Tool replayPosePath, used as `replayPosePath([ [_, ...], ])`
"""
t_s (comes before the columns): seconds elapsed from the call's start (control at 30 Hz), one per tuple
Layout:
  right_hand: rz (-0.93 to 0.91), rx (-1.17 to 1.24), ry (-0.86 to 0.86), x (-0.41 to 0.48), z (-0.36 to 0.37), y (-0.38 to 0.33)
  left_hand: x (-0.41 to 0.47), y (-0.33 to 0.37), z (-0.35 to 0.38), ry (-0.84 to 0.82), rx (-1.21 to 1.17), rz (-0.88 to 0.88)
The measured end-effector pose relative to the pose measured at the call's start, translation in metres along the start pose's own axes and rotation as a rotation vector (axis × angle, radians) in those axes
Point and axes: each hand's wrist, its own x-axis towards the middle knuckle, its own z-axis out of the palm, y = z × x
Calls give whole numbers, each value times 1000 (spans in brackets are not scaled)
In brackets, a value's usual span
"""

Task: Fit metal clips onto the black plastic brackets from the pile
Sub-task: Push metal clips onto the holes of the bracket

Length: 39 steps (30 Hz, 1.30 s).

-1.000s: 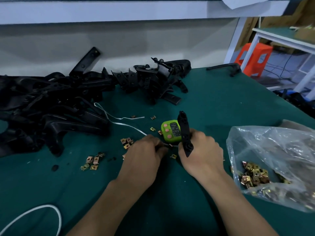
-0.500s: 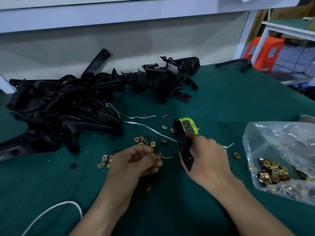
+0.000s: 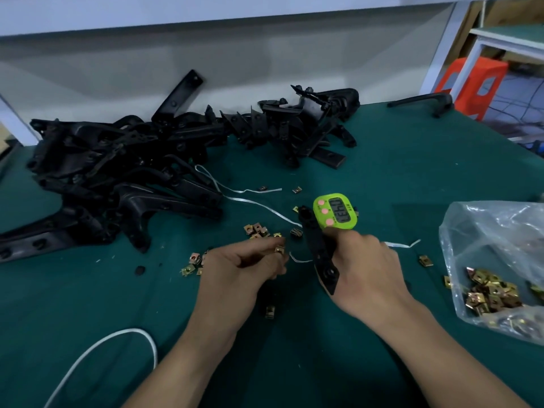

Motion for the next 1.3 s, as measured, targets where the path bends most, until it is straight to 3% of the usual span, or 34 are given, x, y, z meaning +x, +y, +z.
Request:
replayPosePath([
  [0.23,-35,-27,-11,-1,-3,-2,-3,1,1,-90,8,-10],
  [0.83,-28,-98,5,-1,-3,-1,-3,-2,0,-101,-142,18],
  [1.3,-49,-118,-22,-6,-11,-15,-6,3,6,60,-101,106],
])
